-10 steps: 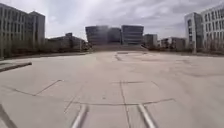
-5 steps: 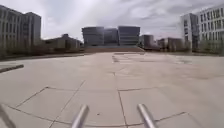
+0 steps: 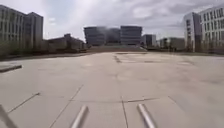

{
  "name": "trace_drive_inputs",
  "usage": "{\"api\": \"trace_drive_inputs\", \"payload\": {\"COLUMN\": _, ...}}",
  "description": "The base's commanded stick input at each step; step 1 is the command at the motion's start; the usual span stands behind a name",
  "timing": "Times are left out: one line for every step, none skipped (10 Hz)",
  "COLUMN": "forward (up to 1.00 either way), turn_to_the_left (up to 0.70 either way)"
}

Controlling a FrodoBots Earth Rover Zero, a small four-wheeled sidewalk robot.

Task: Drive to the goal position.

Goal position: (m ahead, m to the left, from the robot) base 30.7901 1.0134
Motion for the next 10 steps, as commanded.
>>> {"api": "trace_drive_inputs", "payload": {"forward": 0.70, "turn_to_the_left": 0.00}}
{"api": "trace_drive_inputs", "payload": {"forward": 0.70, "turn_to_the_left": 0.00}}
{"api": "trace_drive_inputs", "payload": {"forward": 0.70, "turn_to_the_left": 0.00}}
{"api": "trace_drive_inputs", "payload": {"forward": 0.70, "turn_to_the_left": 0.00}}
{"api": "trace_drive_inputs", "payload": {"forward": 0.70, "turn_to_the_left": 0.00}}
{"api": "trace_drive_inputs", "payload": {"forward": 0.70, "turn_to_the_left": 0.00}}
{"api": "trace_drive_inputs", "payload": {"forward": 0.70, "turn_to_the_left": 0.00}}
{"api": "trace_drive_inputs", "payload": {"forward": 0.70, "turn_to_the_left": 0.00}}
{"api": "trace_drive_inputs", "payload": {"forward": 0.70, "turn_to_the_left": 0.00}}
{"api": "trace_drive_inputs", "payload": {"forward": 0.70, "turn_to_the_left": 0.00}}
